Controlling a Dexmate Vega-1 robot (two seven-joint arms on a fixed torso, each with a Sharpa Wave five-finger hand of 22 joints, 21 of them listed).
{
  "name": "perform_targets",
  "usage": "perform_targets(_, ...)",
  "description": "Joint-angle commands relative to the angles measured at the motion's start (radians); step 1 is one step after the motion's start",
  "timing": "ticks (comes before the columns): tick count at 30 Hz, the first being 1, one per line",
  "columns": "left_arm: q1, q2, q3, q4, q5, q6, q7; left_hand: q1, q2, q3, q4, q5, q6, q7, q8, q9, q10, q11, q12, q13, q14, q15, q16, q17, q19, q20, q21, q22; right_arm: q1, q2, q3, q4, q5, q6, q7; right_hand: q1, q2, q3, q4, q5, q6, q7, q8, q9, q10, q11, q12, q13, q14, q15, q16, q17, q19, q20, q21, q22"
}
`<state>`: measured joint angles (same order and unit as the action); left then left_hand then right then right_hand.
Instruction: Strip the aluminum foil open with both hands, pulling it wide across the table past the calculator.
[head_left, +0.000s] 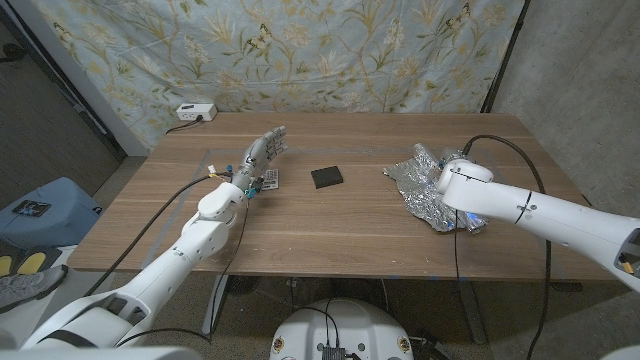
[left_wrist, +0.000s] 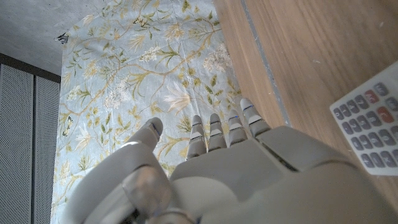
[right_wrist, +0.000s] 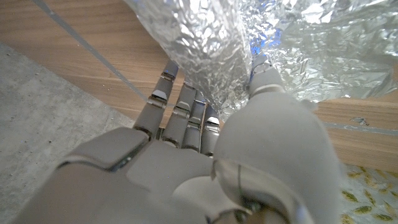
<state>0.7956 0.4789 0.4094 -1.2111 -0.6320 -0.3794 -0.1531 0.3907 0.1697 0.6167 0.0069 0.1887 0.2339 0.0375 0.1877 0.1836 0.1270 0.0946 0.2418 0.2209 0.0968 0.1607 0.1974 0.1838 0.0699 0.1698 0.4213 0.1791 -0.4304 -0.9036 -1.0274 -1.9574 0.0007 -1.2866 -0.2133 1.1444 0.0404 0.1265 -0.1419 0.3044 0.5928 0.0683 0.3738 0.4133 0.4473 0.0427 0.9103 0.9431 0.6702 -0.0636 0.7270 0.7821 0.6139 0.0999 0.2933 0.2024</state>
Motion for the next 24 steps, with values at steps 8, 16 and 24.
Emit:
perform_targets(8, -0.051, -0.047, 0.030, 0.054, 0.002, 0.030, -0.011, -0.013, -0.002, 0.008, 0.002, 0.004, 0.006, -0.001, 0.006, 0.006, 0.009, 0.005, 0.008, 0.006, 0.006, 0.004, 0.009, 0.004, 0.007, 0.004, -0.004, 0.004, -0.041, -0.076, 0.124, -0.062, 0.040, 0.087, 0.120, 0.003, 0.015, -0.004, 0.004, -0.002, 0.013, 0.003, 0.015, 0.012, 0.003, 0.004, 0.010, 0.000, 0.010, -0.050, -0.005, 0.007, -0.002, -0.001, 0.001, 0.003)
perform_targets(16, -0.048, -0.041, 0.031, 0.029, -0.001, 0.051, -0.006, -0.015, -0.002, 0.010, 0.002, 0.004, 0.006, 0.000, 0.006, 0.006, 0.008, 0.010, 0.008, 0.007, 0.006, 0.005, 0.008, 0.004, 0.007, 0.004, -0.006, 0.004, -0.060, -0.096, 0.178, -0.098, 0.064, 0.095, 0.148, 0.004, 0.018, -0.004, 0.005, -0.003, 0.015, 0.006, 0.019, 0.018, 0.006, 0.011, 0.011, -0.001, 0.013, -0.045, -0.011, 0.008, -0.001, 0.004, 0.002, 0.003)
perform_targets(24, -0.050, -0.039, 0.031, 0.012, 0.003, 0.066, 0.012, -0.017, -0.003, 0.011, 0.001, 0.004, 0.007, 0.000, 0.006, 0.006, 0.009, 0.007, 0.008, 0.008, 0.006, 0.005, 0.007, 0.004, 0.007, 0.005, -0.007, 0.004, -0.061, -0.104, 0.212, -0.102, 0.081, 0.115, 0.173, 0.007, 0.021, -0.003, 0.004, -0.004, 0.019, 0.008, 0.023, 0.024, 0.011, 0.013, 0.012, -0.004, 0.019, -0.042, -0.014, 0.010, -0.001, 0.007, 0.002, 0.003)
